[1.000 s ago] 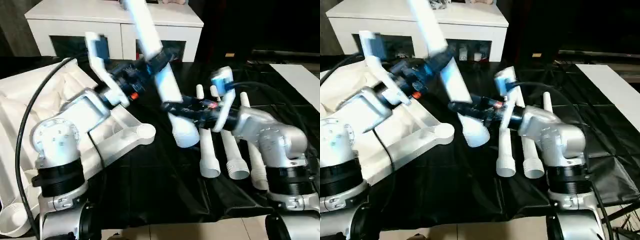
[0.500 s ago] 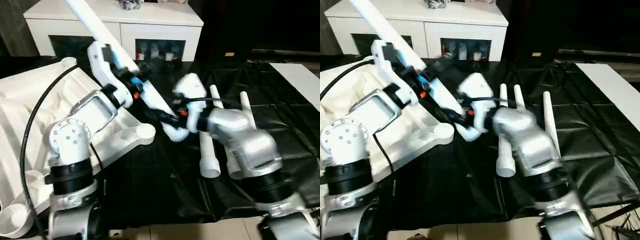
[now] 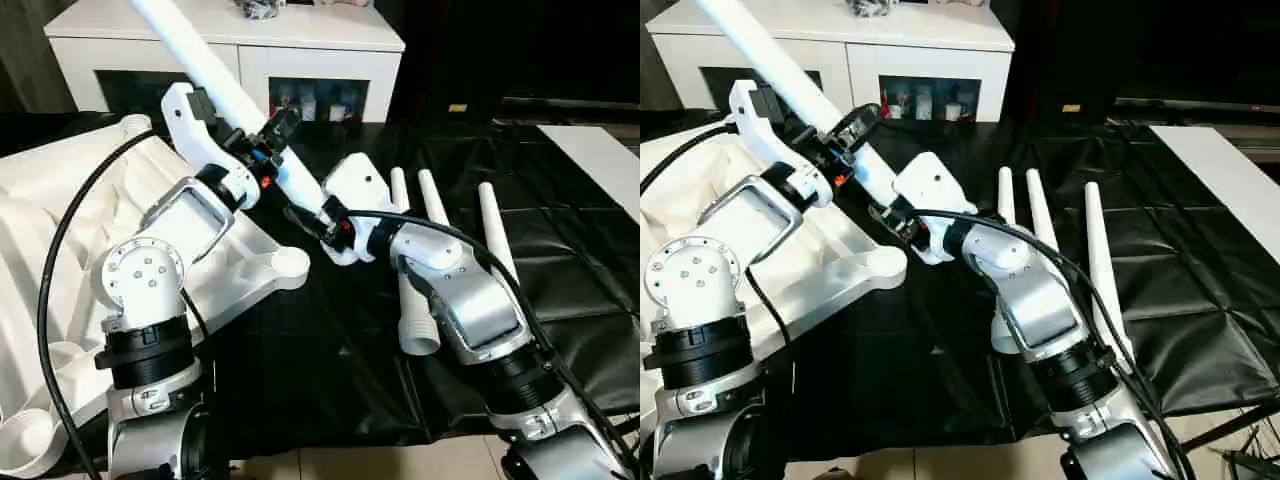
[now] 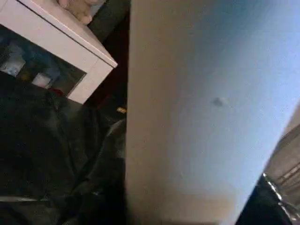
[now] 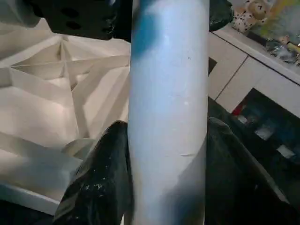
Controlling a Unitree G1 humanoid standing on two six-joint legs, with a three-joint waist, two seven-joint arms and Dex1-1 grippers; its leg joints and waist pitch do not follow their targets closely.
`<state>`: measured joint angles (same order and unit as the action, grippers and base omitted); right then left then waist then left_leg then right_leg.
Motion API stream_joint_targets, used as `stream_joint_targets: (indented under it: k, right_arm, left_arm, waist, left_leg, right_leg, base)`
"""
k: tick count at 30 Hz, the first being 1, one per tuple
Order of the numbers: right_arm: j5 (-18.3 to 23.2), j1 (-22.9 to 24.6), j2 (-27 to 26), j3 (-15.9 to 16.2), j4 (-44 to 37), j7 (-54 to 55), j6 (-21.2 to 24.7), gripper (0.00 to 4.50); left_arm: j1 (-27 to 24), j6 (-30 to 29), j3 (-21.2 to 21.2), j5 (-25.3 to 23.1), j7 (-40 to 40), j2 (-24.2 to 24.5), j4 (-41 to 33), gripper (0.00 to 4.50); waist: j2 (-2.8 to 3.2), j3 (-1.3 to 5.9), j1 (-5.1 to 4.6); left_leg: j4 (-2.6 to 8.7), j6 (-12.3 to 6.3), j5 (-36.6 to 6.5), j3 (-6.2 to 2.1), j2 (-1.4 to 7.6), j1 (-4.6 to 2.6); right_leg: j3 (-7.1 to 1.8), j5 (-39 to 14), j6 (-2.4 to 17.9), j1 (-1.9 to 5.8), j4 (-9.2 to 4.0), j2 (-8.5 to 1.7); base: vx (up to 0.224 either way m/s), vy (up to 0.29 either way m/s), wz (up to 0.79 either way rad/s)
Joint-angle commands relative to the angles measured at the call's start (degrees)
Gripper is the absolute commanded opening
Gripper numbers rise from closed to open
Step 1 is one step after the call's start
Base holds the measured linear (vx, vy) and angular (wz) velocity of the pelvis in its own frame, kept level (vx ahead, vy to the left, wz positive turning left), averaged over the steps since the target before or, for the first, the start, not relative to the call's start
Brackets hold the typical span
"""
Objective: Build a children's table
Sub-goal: Pick table leg
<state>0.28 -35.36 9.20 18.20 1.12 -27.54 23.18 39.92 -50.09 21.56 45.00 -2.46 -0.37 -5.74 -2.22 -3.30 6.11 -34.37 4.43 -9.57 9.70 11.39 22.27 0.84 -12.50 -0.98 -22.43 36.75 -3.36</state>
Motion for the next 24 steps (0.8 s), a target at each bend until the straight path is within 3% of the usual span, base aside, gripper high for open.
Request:
stream_joint_targets:
  k: [1, 4, 5, 10, 12, 13, 19, 24]
  right_arm:
    - [-0.91, -0.66, -0.05, -0.20, 1.13, 1.44, -0.42, 1.84]
    - [-0.49, -0.85, -1.07, -0.82, 1.46, 1.83, -1.25, 1.84]
    - [0.44, -0.90, -1.56, -1.37, 1.49, 1.45, -1.05, 2.39]
    - [6.95, -1.27, -3.02, -6.03, 1.06, -0.98, 2.15, 2.64]
    - [11.38, -1.68, -2.39, -8.64, 0.27, -4.27, 4.79, 2.92]
    - [15.13, -1.93, -0.77, -10.23, -0.38, -8.41, 7.06, 2.96]
    - [21.95, -1.28, 5.96, -10.78, -1.95, -20.69, 14.08, 3.41]
    - [29.12, -0.81, 12.59, -11.43, -2.34, -30.12, 21.92, 3.42]
  left_arm:
    - [0.96, -0.59, -1.68, 1.25, -0.08, -0.99, -0.68, 2.03]
    - [0.92, -0.40, -1.68, 1.38, -0.09, -1.01, -0.70, 1.90]
    - [0.87, -0.54, -1.61, 1.74, -0.34, -0.91, -0.75, 1.87]
    - [0.41, -1.45, -2.54, 2.06, -2.57, 1.17, -1.43, 1.86]
    - [-0.17, -2.47, -4.62, 1.68, -6.05, 3.77, -2.05, 1.84]
    - [-0.76, -3.67, -6.88, 1.58, -9.74, 6.41, -2.83, 1.84]
    - [-1.67, -5.45, -12.49, 1.90, -21.30, 14.14, -5.11, 1.84]
    - [-0.39, -3.91, -15.93, 0.89, -31.67, 22.05, -4.20, 1.84]
  waist:
    - [1.10, 3.91, -0.24]
    - [1.18, 3.91, -0.36]
    - [1.15, 3.92, -0.47]
    - [1.20, 3.85, -0.72]
    - [1.18, 3.96, -0.65]
    - [1.23, 3.98, -0.66]
    - [1.26, 3.98, -0.48]
    - [1.14, 3.99, -0.25]
  left_leg:
    - [3.99, 4.80, -10.83, -0.44, 0.85, -1.47]
    - [3.99, 4.76, -11.14, -0.44, 0.84, -1.51]
    - [4.00, 4.64, -11.16, -0.43, 0.84, -1.49]
    - [4.07, 4.29, -11.69, -0.40, 0.84, -1.57]
    - [4.04, 3.82, -11.67, -0.45, 0.75, -1.64]
    - [4.06, 3.76, -11.57, -0.46, 0.79, -1.58]
    - [3.89, 3.19, -8.69, -0.25, 0.89, -1.49]
    - [3.91, 2.95, -9.52, -0.24, 0.86, -1.72]
  right_leg:
    - [-1.51, 1.79, 8.06, 2.36, -4.00, -2.73]
    - [-1.51, 1.59, 7.91, 2.33, -4.03, -2.72]
    - [-1.52, 1.64, 8.06, 2.30, -3.99, -2.71]
    - [-1.51, 1.26, 8.63, 2.21, -3.98, -2.62]
    - [-1.45, 1.37, 8.34, 2.34, -3.87, -2.59]
    - [-1.46, 1.34, 8.34, 2.34, -3.85, -2.57]
    - [-1.42, 3.41, 10.00, 2.51, -3.66, -2.71]
    - [-1.38, 0.11, 10.98, 2.59, -3.85, -2.81]
  base:
    - [0.000, 0.000, 0.00]
    - [0.000, 0.000, 0.00]
    - [0.000, 0.000, 0.00]
    - [0.000, 0.000, 0.00]
    - [0.000, 0.000, 0.00]
    - [0.000, 0.000, 0.00]
    - [0.000, 0.000, 0.00]
    - [0.000, 0.000, 0.00]
